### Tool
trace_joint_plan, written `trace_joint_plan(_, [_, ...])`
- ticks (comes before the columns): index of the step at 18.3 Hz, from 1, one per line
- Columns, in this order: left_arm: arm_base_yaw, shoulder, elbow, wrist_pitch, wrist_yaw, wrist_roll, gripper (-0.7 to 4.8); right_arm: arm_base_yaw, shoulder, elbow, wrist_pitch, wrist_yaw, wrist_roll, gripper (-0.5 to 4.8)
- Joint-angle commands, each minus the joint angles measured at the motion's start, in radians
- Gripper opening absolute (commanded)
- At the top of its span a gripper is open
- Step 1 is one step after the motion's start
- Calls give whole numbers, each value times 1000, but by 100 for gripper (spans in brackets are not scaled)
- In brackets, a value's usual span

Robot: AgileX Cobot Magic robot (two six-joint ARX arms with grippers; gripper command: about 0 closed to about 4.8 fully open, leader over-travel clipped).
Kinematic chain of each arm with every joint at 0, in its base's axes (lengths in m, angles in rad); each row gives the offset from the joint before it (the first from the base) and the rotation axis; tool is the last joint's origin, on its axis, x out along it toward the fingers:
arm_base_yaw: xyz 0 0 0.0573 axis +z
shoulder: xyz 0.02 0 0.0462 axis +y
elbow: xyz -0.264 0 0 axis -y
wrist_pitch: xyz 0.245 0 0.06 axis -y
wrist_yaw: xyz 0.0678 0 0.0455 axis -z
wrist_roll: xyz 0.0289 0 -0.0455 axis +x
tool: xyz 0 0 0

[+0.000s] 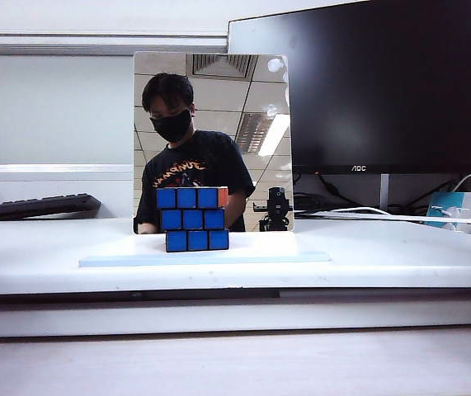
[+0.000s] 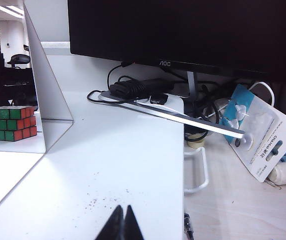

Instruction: Move the the Rubik's Cube near the mirror.

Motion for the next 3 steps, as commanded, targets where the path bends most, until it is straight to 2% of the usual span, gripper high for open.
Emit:
trace_joint_plan(1, [1, 0, 1, 12, 1, -1, -4, 0, 0, -5, 13, -2, 0, 0])
trace_joint_plan(3, [1, 0, 1, 12, 1, -1, -4, 0, 0, -5, 13, -2, 0, 0])
